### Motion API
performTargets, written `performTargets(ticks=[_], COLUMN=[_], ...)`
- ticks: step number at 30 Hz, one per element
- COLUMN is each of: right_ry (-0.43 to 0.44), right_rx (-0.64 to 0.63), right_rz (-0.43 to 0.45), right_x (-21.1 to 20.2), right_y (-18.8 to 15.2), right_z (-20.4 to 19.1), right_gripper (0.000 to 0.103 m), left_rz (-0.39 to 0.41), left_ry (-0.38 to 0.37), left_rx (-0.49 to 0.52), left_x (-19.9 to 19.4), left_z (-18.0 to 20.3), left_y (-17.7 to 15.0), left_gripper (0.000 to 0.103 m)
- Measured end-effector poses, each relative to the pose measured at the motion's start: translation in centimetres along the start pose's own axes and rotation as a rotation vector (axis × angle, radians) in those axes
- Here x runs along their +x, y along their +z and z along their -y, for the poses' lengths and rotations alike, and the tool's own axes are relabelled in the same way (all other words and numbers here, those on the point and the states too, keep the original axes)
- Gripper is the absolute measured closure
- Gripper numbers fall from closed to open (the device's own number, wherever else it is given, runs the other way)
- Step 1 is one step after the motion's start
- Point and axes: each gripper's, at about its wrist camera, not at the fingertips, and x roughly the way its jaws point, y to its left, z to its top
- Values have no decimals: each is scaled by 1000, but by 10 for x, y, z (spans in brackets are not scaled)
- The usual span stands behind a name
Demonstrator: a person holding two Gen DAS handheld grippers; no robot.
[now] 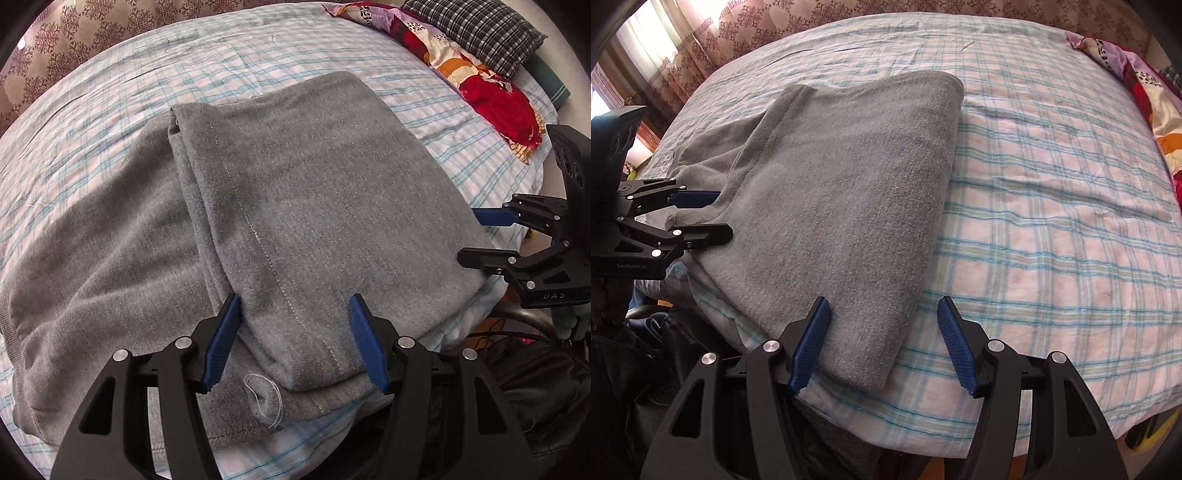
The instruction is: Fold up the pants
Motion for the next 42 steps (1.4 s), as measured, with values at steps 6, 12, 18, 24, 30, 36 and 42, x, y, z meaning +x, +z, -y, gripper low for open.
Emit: performTargets(ticks=[6,12,18,24,30,36,42], right_ry=[-31,100,130,98,80,102,149], right_rx=[-8,67,82,145,131,174,260], right_rz=[122,267,251,175,172,221,167], right_x=[-25,-21,22,67,72,28,-1], right_y=[26,86,137,155,157,130,62], right_z=[6,21,18,36,34,49,71], right_gripper=[42,42,42,45,46,46,44], left_rz=[8,17,37,56,60,45,69], left_ry=[-47,-49,-64,-86,-94,-94,-31], left_rx=[-53,-62,-76,-78,-75,-87,-96], left_x=[-3,-2,-2,-2,-2,-7,-26], left_z=[-8,-7,-9,-12,-13,-12,-14], left_y=[4,3,-1,-5,-7,-1,20], left_gripper=[41,38,37,37,34,32,17])
